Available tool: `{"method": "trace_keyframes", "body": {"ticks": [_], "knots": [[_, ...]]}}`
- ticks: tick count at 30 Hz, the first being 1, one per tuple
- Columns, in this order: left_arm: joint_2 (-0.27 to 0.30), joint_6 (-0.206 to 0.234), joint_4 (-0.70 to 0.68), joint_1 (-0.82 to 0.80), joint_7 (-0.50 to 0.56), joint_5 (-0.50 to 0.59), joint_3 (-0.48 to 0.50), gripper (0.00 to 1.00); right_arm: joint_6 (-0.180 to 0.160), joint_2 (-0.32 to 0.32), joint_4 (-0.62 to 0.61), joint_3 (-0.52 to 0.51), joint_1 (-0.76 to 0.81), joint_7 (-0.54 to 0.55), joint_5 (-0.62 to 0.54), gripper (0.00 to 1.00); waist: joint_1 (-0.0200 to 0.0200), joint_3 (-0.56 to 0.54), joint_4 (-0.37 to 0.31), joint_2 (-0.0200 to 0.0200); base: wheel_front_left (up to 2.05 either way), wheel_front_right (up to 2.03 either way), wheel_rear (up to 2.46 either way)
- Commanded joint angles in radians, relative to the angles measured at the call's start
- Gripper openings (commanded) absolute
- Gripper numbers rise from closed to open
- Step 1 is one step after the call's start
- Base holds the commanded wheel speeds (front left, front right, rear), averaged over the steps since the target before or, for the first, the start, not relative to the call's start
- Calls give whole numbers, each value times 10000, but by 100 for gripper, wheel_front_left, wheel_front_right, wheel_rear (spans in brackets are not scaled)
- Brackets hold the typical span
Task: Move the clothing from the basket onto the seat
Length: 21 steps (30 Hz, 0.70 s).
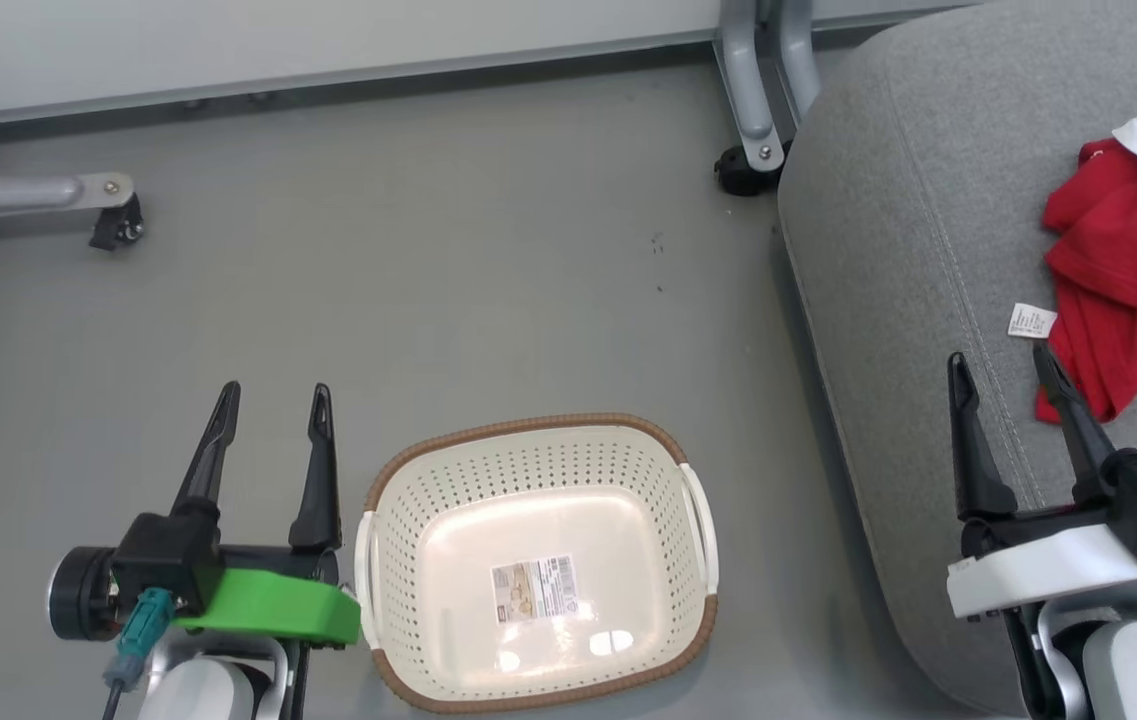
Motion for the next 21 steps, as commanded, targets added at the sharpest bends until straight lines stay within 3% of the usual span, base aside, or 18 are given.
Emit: {"method": "trace_keyframes", "body": {"ticks": [1,21], "knots": [[-103,-77,53,315,-25,118,140,100,-13,37,-109,27,281,77,-79,100,1,-523,400,0,0,0,0],[-955,-976,693,2064,-17,886,1640,100,-13,273,-723,419,1928,948,-200,100,1,-2020,521,0,0,0,0]]}}
